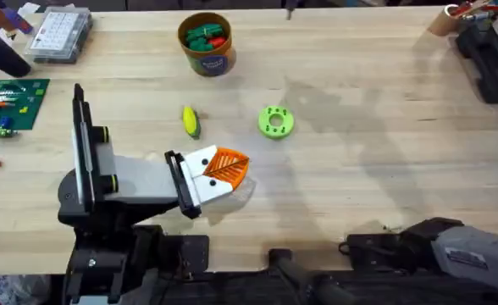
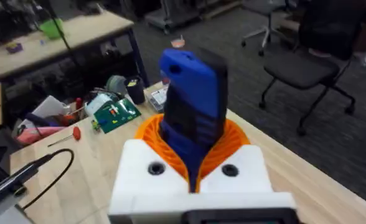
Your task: Pick up the gripper from the table and insert it into the empty holder that is missing its gripper. Then pick up a screw, insert it into the mounting hole, and use the screwdriver to tighten it. Finally, clean up the table by picking up the vegetable and placing it into the bucket.
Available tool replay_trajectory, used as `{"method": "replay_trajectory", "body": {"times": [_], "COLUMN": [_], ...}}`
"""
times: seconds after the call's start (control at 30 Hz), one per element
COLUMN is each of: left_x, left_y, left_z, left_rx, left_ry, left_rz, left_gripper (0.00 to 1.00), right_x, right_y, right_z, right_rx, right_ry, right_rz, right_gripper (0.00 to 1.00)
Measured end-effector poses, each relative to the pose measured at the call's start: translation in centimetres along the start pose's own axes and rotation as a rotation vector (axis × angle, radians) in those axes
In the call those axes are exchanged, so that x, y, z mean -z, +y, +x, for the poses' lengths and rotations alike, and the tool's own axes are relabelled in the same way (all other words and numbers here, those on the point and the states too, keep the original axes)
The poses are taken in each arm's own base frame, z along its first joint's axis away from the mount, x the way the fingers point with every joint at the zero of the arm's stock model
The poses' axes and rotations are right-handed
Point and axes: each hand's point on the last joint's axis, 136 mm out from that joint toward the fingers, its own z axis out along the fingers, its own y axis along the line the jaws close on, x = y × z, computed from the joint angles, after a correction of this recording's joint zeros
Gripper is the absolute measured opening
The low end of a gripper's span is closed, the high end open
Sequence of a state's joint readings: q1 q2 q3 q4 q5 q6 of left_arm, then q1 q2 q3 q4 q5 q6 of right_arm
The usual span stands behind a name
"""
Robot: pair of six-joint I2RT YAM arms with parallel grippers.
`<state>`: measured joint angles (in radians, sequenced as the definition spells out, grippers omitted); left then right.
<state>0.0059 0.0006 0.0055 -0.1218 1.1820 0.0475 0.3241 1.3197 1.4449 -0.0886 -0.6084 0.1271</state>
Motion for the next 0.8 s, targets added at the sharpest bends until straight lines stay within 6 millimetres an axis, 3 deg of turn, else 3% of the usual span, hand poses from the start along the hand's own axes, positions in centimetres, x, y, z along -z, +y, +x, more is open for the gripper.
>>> {"method": "replay_trajectory", "body": {"times": [0.33, 0.8], "left_x": [0.0, 0.0], "left_y": [0.0, 0.0], "left_z": [0.0, 0.0], "left_rx": [0.0, 0.0], "left_ry": [0.0, 0.0], "left_rz": [0.0, 0.0], "left_gripper": [0.004, 0.004], "right_x": [2.7, 2.9], "right_y": [4.8, 12.4], "right_z": [-0.2, -0.4], "right_rx": [0.081, 0.098], "right_ry": [-0.254, -0.283], "right_rz": [-0.229, -0.521], "right_gripper": [0.02, 0.018]}}
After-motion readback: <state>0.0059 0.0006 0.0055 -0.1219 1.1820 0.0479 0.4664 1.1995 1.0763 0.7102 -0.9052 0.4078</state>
